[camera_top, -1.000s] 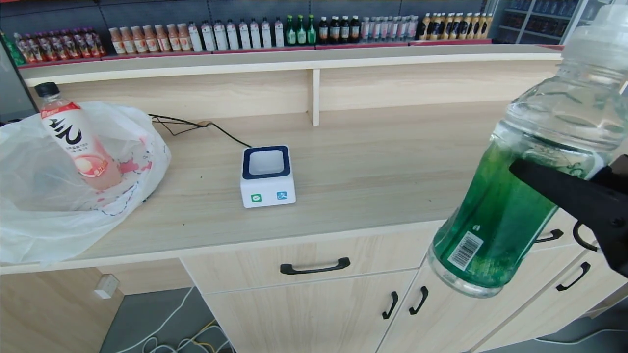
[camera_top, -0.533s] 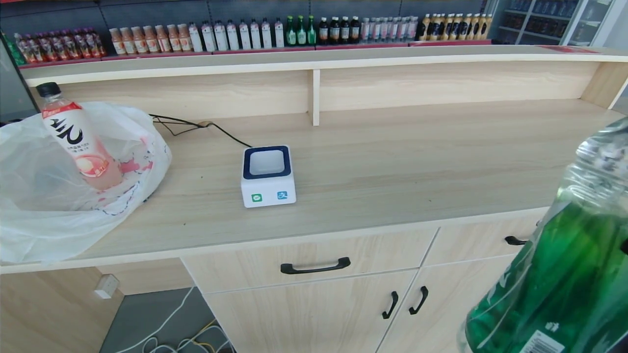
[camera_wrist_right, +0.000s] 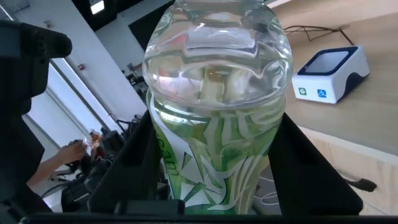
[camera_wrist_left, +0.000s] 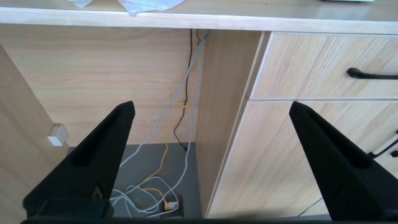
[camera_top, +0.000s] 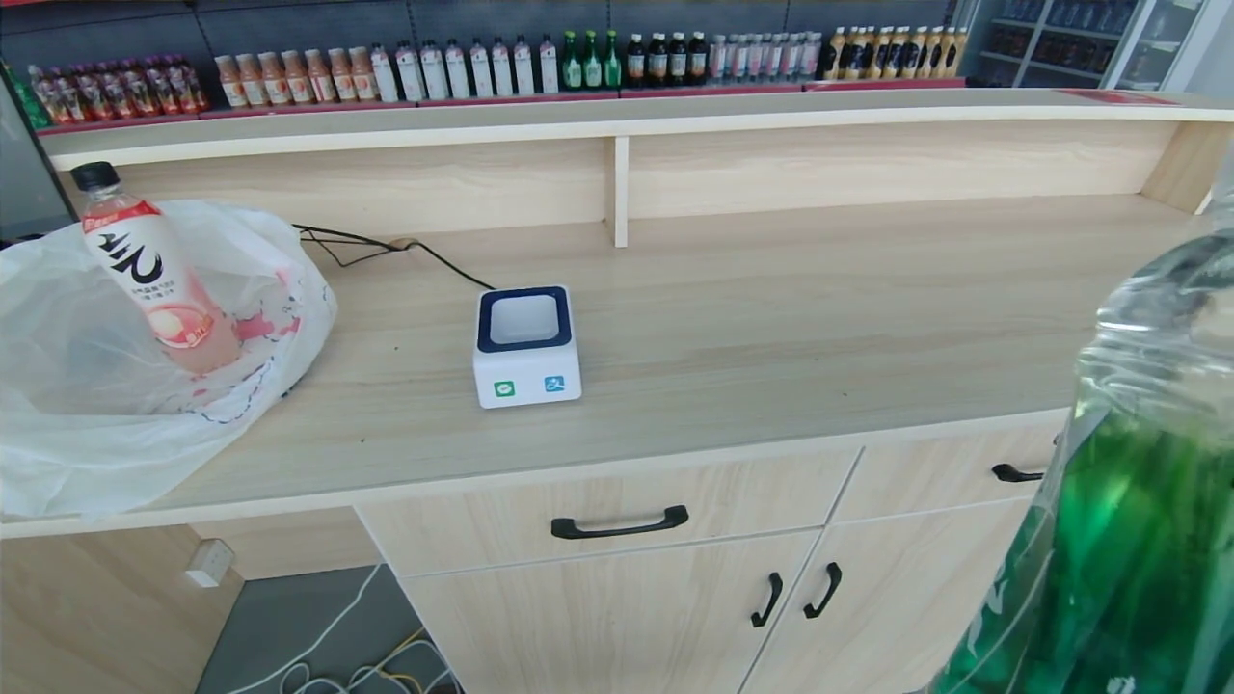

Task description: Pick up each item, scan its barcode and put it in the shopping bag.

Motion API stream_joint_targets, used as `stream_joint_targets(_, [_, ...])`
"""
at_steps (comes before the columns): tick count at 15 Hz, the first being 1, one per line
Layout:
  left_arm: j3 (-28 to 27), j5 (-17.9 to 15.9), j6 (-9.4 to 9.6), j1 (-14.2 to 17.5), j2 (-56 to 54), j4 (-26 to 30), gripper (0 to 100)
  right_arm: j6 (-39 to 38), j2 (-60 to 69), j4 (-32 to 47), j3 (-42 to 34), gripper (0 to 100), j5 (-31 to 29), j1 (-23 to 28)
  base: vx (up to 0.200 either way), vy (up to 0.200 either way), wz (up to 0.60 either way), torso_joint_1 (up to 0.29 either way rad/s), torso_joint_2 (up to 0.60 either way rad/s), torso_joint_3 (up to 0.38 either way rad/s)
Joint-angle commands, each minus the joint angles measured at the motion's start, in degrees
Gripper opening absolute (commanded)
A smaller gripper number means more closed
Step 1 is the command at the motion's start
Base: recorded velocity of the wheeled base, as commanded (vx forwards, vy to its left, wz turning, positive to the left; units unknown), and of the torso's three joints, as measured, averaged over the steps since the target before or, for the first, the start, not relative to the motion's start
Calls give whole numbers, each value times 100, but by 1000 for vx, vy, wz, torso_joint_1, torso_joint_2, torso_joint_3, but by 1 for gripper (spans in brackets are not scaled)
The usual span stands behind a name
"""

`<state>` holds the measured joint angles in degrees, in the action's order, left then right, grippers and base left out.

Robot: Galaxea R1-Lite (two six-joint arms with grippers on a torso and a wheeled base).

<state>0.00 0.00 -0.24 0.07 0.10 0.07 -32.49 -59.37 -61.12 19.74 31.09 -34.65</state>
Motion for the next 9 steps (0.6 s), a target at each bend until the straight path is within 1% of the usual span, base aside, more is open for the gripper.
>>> stream_joint_targets(1, [0, 0, -2, 1, -1, 1, 100, -3, -514, -31, 180, 0, 73, 2, 0, 0, 0, 0, 0, 0])
stream_joint_targets(2, [0, 0, -2, 1, -1, 1, 100, -12, -708, -110, 276, 0, 82, -7, 0, 0, 0, 0, 0, 0])
stream_joint_targets(4, [0, 0, -2, 1, -1, 1, 100, -126, -1174, -532, 382, 0, 91, -16, 0, 0, 0, 0, 0, 0])
stream_joint_targets(7, [0, 0, -2, 1, -1, 1, 100, -750, -1842, -1314, 575, 0, 196, -411, 0, 0, 0, 0, 0, 0])
stream_joint_targets(9, [0, 0, -2, 1, -1, 1, 100, -961, -2105, -1543, 584, 0, 196, -420, 0, 0, 0, 0, 0, 0])
